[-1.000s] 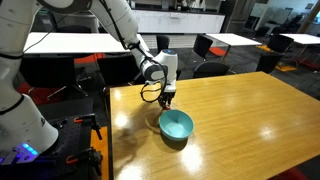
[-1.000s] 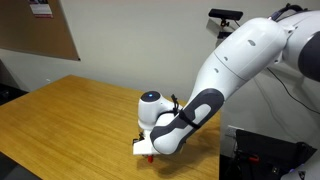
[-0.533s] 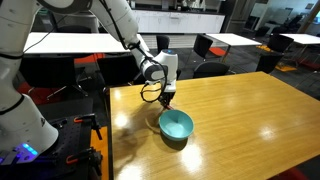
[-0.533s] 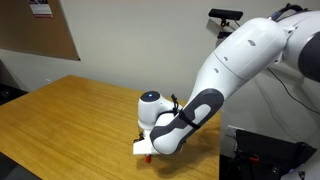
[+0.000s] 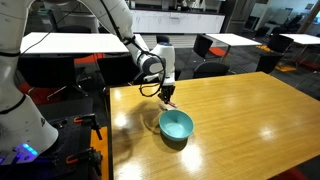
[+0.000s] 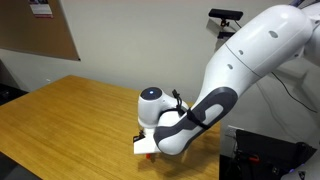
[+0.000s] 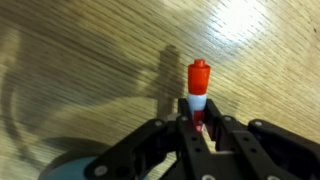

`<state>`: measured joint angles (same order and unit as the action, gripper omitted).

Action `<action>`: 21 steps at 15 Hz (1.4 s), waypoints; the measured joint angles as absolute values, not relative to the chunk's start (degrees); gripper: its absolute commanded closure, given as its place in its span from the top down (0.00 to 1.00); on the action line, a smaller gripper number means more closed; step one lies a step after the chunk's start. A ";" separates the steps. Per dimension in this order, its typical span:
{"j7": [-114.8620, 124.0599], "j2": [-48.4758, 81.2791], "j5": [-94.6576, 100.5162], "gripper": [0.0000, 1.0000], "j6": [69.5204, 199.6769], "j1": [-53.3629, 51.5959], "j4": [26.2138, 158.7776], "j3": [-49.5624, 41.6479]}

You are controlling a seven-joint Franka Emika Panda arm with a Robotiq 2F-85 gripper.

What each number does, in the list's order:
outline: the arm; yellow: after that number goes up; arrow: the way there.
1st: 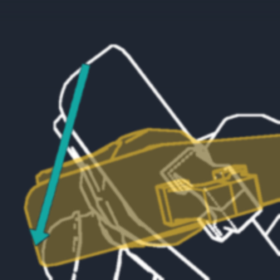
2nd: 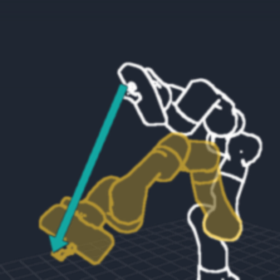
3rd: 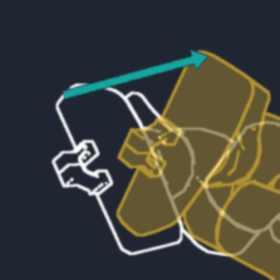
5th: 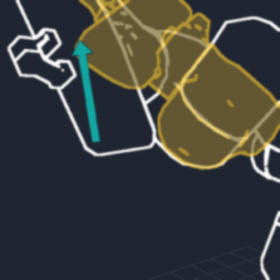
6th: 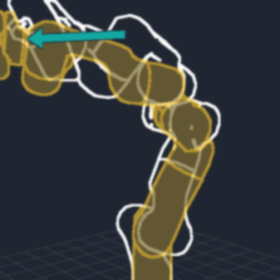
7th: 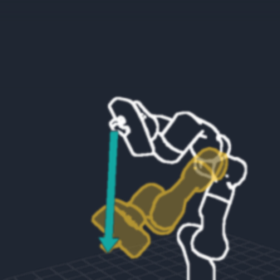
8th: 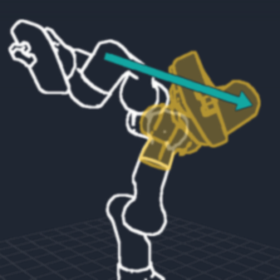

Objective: Put the marker in the bowl

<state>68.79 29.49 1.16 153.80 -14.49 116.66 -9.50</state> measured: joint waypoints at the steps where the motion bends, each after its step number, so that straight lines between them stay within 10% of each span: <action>1: 69.78 28.25 2.02 0.05 153.90 -15.20 117.70 -10.26; 21: 74.59 10.64 -0.38 0.05 164.23 -5.71 137.19 -11.13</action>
